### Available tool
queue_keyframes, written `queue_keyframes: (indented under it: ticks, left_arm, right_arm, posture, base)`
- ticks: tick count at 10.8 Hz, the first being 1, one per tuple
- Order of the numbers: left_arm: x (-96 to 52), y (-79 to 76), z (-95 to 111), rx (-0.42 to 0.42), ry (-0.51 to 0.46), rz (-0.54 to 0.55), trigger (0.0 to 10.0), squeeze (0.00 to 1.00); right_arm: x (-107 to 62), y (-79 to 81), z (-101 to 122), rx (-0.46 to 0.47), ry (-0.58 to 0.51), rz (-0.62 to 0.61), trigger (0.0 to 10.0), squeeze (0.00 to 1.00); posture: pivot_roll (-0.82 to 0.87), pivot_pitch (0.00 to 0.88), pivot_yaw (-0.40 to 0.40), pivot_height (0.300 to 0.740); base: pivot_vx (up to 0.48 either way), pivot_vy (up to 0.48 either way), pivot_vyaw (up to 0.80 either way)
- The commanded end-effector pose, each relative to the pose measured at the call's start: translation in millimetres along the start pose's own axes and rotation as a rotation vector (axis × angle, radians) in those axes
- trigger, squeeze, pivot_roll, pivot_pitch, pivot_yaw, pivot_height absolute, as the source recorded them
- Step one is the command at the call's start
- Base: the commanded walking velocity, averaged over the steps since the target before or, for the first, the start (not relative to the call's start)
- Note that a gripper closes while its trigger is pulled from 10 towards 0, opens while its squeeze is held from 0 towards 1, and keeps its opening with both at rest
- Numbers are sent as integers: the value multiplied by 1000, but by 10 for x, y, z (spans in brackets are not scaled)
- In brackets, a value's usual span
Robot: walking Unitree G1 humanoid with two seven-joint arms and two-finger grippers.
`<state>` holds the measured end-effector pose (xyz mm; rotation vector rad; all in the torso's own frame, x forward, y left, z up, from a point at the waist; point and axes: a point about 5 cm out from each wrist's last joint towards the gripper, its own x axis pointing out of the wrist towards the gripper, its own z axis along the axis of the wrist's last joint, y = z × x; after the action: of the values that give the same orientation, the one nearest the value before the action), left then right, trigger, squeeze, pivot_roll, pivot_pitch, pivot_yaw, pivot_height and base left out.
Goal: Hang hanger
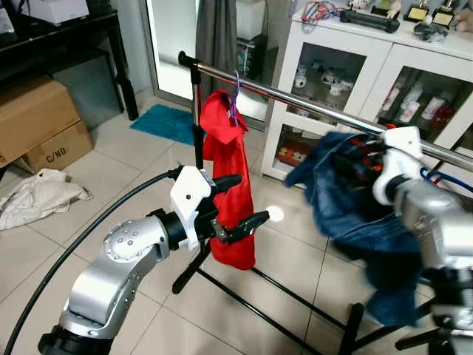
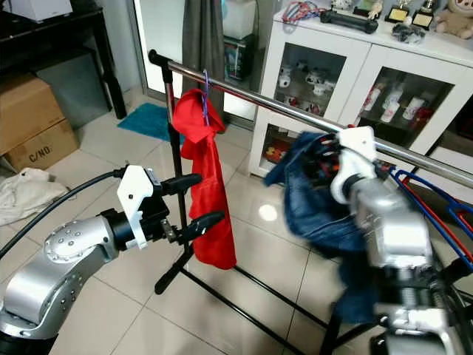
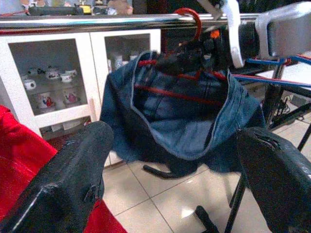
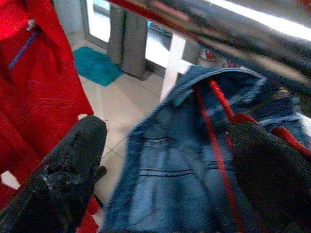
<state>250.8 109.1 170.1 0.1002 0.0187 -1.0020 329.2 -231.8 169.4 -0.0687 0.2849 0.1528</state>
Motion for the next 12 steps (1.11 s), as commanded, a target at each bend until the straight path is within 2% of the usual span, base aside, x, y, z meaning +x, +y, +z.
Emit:
queue_keyframes:
  ticks: [1,2,3,6,7,8,9,10,11,12]
  left_arm:
    - [18,-17,26,6,3,-22,10000,0]
    - [7,-21,15,5,5,-19,10000,0]
    - [13,-24,12,3,6,-21,10000,0]
    - [57,-32,4,3,15,-51,10000,0]
    - [77,-36,-2,4,19,-68,10000,0]
    - [92,-43,-4,4,21,-81,10000,0]
    - [99,-49,-2,4,22,-89,10000,0]
    - [103,-50,-4,4,23,-94,10000,0]
    - [106,-46,-4,3,23,-97,10000,0]
    - [109,-45,-5,3,24,-99,10000,0]
  right_arm:
    - [-54,-59,102,-4,-45,10,10000,0]
    - [-184,-26,20,-37,-33,114,10000,0]
    - [-251,-42,-34,-53,-18,141,10000,0]
    - [-481,-195,-85,-72,2,143,10000,0]
    - [-551,-307,-73,-69,1,87,10000,0]
    - [-581,-394,-59,-48,1,31,10000,369]
    - [-592,-404,-40,-43,-6,31,10000,839]
    - [-606,-376,-31,-40,-11,60,10000,957]
    - [-542,-309,-60,-38,2,75,10000,914]
    - [-450,-288,-103,10,30,59,10000,0]
  posture:
    - [108,0,-67,740]
    - [107,0,-69,740]
    - [99,0,-64,740]
    - [65,0,-36,740]
    - [54,0,-25,740]
    - [48,0,-19,740]
    - [45,0,-16,740]
    - [46,0,-16,740]
    - [45,0,-14,740]
    - [46,0,-14,740]
  base:
    - [0,0,0]
    - [0,0,0]
    - [0,0,0]
    - [0,0,0]
    - [0,0,0]
    - [0,0,0]
    - [0,0,0]
    - [0,0,0]
    - [0,0,0]
    - [0,0,0]
